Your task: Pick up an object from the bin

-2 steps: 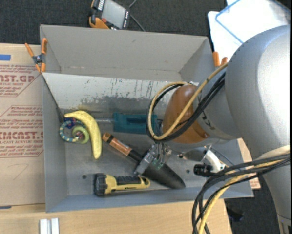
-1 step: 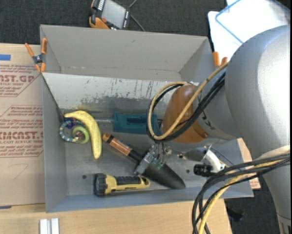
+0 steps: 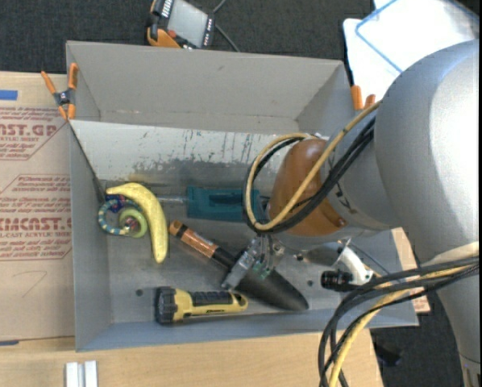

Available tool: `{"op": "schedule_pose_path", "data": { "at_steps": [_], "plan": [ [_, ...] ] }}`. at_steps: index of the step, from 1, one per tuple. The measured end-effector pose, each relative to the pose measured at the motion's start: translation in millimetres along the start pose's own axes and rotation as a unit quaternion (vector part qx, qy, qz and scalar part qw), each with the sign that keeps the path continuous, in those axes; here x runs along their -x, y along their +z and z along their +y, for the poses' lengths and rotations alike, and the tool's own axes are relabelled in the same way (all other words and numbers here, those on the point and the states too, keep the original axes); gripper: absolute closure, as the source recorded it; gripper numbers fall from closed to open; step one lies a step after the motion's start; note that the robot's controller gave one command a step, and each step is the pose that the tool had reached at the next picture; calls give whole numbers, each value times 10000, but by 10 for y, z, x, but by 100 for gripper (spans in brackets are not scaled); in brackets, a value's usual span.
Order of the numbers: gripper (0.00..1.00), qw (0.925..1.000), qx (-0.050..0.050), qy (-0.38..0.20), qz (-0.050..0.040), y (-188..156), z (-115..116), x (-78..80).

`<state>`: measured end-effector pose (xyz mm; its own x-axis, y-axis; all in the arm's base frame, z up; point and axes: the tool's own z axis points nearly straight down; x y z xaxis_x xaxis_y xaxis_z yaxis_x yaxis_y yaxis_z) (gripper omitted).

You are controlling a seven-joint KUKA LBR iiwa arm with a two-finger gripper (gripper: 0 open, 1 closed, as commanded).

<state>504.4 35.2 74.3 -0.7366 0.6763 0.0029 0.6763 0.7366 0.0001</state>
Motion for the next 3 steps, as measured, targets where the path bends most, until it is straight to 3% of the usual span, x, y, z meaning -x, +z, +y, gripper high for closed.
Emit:
{"op": "schedule_pose_path", "data": {
  "at_steps": [1, 3],
  "plan": [
    [100, 10000, -20, 1, 21, -195, -12, -12],
    [100, 10000, -42, -4, 38, -942, -20, -22]
  ]
}}
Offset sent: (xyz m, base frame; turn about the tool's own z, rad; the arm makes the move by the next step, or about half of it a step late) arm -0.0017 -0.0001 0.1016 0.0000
